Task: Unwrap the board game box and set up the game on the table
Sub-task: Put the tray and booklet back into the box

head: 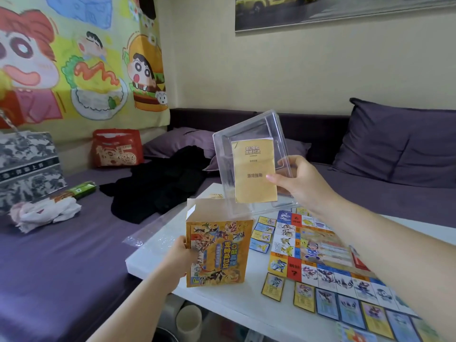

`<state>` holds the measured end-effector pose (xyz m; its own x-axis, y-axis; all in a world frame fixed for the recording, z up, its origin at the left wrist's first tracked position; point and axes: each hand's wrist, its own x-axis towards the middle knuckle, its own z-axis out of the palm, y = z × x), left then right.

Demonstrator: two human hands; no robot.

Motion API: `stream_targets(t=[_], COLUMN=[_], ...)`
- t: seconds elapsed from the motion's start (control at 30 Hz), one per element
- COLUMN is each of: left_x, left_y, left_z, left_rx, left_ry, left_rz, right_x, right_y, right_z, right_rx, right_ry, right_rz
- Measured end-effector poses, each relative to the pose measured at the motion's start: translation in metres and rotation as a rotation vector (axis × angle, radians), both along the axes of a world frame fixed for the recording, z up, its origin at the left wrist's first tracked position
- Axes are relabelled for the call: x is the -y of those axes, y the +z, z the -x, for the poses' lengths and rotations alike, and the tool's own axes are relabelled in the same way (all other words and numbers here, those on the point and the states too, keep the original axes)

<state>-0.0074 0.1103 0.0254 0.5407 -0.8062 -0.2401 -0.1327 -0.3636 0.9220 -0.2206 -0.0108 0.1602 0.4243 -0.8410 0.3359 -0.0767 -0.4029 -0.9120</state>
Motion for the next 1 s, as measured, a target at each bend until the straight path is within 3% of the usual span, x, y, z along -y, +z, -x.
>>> stream_targets(t=[0.13, 0.33, 0.5, 0.57, 0.77, 1.0], left_x=[0.003, -0.002, -0.001, -0.001, -0.005, -0.003], left_y=[0.004, 0.027, 0.032, 0.031, 0.037, 0.044], left_z=[-0.005, -0.001, 0.009, 0.011, 0.016, 0.024], left_rx=[-0.032, -0.147, 0.098, 0.177, 0.274, 0.331], left_ry=[-0.040, -0.015, 0.123, 0.155, 0.196, 0.307], left_rz=[0.077, 0.365, 0.434, 0.463, 0.566, 0.548], right_x=[0.004, 0.011, 0.004, -0.002, -0.043, -0.056], right_y=[-0.011, -0.020, 0.000, 0.027, 0.117, 0.137], right_z=[-0.011, -0.019, -0.015, -0.010, -0.022, -0.061], right_rx=[0.010, 0.045, -0.040, -0.202, -0.982, -1.392], right_ry=[0.009, 0.025, 0.057, 0.096, 0.253, 0.322], right_rz=[-0.060, -0.134, -0.021, 0.173, 0.815, 0.991])
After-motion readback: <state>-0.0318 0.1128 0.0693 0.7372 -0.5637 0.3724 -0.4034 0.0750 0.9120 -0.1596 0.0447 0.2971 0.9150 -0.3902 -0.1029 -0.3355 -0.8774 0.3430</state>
